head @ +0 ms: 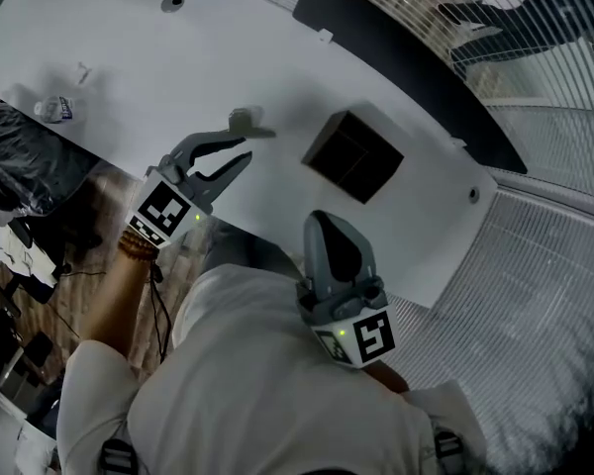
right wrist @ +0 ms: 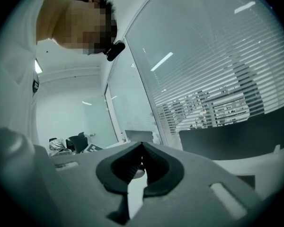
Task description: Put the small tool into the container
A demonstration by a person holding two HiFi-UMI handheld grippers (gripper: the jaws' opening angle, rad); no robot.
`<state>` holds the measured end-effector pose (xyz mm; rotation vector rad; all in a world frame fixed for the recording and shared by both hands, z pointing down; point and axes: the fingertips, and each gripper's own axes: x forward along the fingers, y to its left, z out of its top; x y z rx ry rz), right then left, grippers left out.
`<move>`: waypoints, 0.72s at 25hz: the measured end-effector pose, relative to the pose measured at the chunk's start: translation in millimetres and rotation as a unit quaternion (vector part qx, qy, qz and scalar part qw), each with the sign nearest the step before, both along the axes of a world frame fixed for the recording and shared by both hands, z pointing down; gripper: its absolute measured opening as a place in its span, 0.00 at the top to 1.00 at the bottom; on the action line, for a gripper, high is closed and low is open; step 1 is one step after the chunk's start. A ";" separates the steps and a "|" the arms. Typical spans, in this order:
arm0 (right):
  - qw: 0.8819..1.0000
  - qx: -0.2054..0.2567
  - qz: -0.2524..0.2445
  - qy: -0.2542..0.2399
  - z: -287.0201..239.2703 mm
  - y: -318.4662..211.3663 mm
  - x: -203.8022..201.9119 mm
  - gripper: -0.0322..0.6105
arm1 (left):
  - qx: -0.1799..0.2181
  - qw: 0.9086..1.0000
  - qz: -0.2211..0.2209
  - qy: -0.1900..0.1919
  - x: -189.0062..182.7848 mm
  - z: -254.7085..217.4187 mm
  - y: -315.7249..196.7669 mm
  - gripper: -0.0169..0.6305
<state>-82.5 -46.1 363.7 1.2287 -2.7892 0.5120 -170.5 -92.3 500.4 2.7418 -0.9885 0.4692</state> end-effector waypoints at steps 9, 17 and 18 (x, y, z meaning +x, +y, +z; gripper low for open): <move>1.000 -0.019 -0.011 0.003 8.1 2.9 -10.9 0.95 | -0.090 0.994 0.029 -0.056 -20.4 106.7 -7.6 0.81; 0.999 -0.038 -0.010 0.009 20.5 5.2 -10.3 0.95 | -0.118 0.988 0.046 -0.088 -30.2 158.8 -34.6 0.81; 0.999 -0.040 -0.010 0.011 22.2 5.4 -9.3 0.95 | -0.122 0.987 0.050 -0.093 -30.8 165.0 -37.5 0.81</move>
